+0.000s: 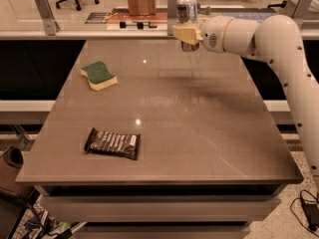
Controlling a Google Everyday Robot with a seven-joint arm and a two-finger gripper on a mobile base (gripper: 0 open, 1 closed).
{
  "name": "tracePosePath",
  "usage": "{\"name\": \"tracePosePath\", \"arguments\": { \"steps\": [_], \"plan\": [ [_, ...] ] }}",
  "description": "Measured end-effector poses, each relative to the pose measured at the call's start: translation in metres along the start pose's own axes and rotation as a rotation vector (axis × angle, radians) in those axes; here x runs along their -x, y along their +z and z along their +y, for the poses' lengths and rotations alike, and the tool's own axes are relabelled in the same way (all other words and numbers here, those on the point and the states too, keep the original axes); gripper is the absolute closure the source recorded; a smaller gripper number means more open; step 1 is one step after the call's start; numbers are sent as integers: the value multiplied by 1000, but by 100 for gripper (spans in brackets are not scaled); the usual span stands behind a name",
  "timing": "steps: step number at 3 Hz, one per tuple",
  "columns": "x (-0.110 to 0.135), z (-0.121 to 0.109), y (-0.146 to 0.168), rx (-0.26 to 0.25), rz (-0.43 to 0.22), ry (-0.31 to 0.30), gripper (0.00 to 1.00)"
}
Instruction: Pick redbull can
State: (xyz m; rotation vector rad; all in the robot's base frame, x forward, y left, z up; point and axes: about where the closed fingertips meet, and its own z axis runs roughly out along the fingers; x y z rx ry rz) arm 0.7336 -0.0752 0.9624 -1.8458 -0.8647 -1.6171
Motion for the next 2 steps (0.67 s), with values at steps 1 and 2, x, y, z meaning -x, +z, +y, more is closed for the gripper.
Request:
{"name": "tracePosePath", "arguments": {
  "steps": [1,2],
  "plan": [
    [8,-14,12,15,-36,-20,100],
    [20,-30,19,28,-93,-41,100]
  ]
}}
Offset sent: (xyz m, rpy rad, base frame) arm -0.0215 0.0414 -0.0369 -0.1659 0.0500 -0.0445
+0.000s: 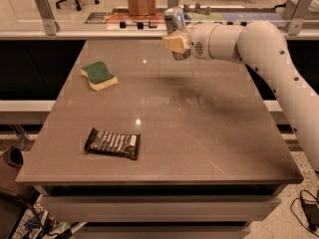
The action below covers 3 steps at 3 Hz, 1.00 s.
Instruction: Pick redbull can
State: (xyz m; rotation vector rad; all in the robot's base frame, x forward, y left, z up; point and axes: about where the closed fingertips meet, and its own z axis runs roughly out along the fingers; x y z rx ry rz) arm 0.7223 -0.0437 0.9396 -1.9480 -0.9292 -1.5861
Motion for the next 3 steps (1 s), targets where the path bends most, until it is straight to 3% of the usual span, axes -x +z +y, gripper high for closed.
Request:
{"name": "tracePosePath", "arguments": {
  "steps": [3],
  "plan": [
    [32,-26,34,-23,-90,-33,100]
  ]
}}
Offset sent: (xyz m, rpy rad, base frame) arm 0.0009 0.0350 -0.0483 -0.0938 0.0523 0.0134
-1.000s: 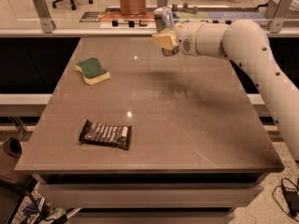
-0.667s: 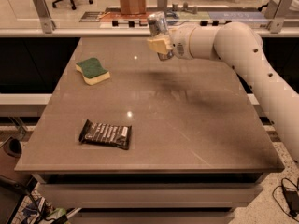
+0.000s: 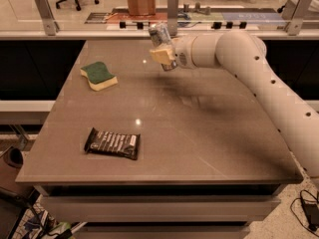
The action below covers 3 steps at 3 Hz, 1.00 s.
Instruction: Pick redbull can
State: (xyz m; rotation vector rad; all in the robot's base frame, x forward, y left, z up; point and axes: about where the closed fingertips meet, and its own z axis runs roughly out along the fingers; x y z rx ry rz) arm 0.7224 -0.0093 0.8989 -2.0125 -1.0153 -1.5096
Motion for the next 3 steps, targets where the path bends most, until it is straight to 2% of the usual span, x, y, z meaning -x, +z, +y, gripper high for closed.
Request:
{"name": "tracePosePath", "arguments": {
  "steps": [2,3],
  "plan": [
    [16,-7,13,-23,-55,-26,100],
    [24,-11,21,-29,-68,-19,100]
  ]
}}
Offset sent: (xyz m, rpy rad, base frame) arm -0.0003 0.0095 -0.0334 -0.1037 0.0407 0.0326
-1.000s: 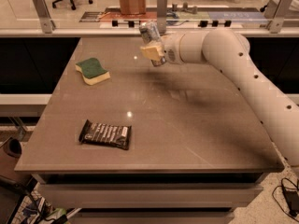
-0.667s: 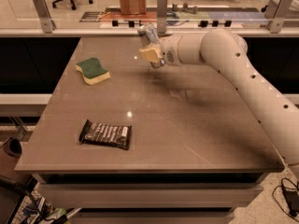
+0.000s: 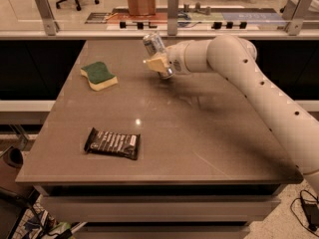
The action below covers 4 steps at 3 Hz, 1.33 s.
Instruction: Pick redbull can
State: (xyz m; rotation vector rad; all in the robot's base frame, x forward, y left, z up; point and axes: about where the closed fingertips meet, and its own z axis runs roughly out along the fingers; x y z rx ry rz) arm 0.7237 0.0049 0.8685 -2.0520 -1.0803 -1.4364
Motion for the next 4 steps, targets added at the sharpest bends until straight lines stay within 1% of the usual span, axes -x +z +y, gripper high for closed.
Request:
{"name": "tracePosePath", "arguments": {
  "steps": [1,2,3,4],
  "plan": [
    [6,-8,11,-16,87,119,100],
    [-7,-6,19,-2,236,232,100],
    [-10,-5,19,21,302,279,100],
    [-15,-9,24,12,307,276,82]
  ]
}}
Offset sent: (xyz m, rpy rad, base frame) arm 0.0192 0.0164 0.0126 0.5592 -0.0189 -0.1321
